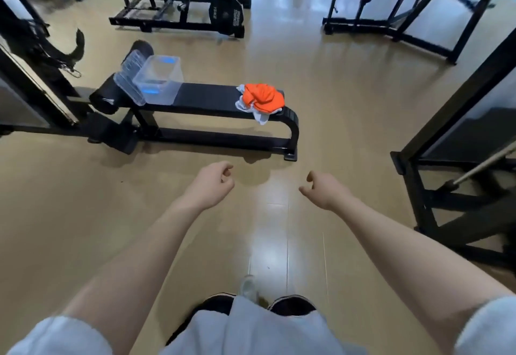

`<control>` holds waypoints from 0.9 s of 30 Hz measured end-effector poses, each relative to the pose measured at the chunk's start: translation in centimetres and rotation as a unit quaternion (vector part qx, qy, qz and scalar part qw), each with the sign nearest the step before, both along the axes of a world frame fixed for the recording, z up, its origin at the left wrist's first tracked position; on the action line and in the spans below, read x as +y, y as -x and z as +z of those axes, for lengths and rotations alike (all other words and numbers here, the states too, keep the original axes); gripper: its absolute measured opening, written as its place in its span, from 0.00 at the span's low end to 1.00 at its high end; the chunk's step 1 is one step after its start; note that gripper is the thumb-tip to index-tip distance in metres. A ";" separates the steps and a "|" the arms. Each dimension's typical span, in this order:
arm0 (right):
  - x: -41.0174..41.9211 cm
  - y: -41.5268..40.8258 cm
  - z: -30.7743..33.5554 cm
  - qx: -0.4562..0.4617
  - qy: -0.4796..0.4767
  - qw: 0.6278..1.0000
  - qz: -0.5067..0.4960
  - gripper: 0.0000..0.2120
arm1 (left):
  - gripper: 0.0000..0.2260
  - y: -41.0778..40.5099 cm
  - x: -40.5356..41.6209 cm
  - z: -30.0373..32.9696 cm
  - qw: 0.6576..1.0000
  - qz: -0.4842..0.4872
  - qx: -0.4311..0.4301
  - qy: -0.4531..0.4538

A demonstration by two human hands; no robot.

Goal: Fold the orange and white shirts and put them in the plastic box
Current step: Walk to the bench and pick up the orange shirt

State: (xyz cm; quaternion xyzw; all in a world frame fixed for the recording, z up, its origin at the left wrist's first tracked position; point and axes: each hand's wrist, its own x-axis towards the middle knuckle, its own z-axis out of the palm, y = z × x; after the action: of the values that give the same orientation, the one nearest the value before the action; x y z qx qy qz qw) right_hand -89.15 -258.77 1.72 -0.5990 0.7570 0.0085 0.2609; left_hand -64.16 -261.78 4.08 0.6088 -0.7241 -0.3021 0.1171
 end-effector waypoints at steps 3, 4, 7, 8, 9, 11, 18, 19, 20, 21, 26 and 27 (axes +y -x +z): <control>-7.5 1.2 1.3 -0.013 0.005 1.000 -0.012 0.22 | 0.18 1.1 -8.4 1.0 1.000 -0.013 -0.015 -0.004; -9.7 1.8 1.5 -0.015 0.004 1.000 -0.016 0.22 | 0.18 1.6 -10.8 1.2 1.000 -0.021 -0.016 -0.008; -16.5 3.6 1.5 -0.014 0.001 0.999 -0.042 0.21 | 0.18 3.1 -18.1 0.8 0.999 -0.038 -0.017 -0.017; -18.7 4.0 1.3 -0.011 -0.002 0.999 -0.044 0.20 | 0.18 3.6 -20.4 0.5 0.999 -0.041 -0.016 -0.018; -21.0 4.5 1.0 -0.009 -0.006 0.999 -0.043 0.19 | 0.18 4.0 -22.8 0.1 0.999 -0.044 -0.014 -0.019; -25.9 5.4 0.5 0.000 -0.014 1.000 -0.027 0.18 | 0.18 5.0 -27.7 -0.9 0.998 -0.047 -0.016 -0.024; -46.8 8.8 -0.7 0.013 -0.045 0.998 0.044 0.16 | 0.16 8.2 -45.5 -2.7 0.997 -0.016 -0.019 -0.073; -49.6 9.1 -0.7 0.009 -0.055 0.996 0.062 0.16 | 0.15 8.6 -47.9 -2.7 0.996 -0.013 -0.019 -0.084; -52.4 9.3 -0.7 0.008 -0.062 0.995 0.079 0.16 | 0.15 9.0 -50.2 -2.6 0.996 -0.007 -0.016 -0.091; -55.2 9.4 -0.7 0.009 -0.065 0.994 0.092 0.16 | 0.15 9.3 -52.5 -2.4 0.995 0.002 -0.008 -0.097; -66.2 8.9 -3.1 0.003 -0.079 0.989 0.125 0.15 | 0.16 10.2 -62.1 -2.8 0.992 0.036 0.031 -0.120; -68.0 8.7 -3.9 0.004 -0.090 0.987 0.131 0.16 | 0.16 10.2 -63.9 -3.4 0.989 0.049 0.047 -0.130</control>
State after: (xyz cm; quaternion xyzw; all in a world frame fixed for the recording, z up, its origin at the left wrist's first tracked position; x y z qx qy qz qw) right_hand -97.82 -326.74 -2.19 -0.6669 0.6691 0.1133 0.3078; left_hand -74.33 -325.70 0.65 0.6388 -0.6419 -0.4155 0.0855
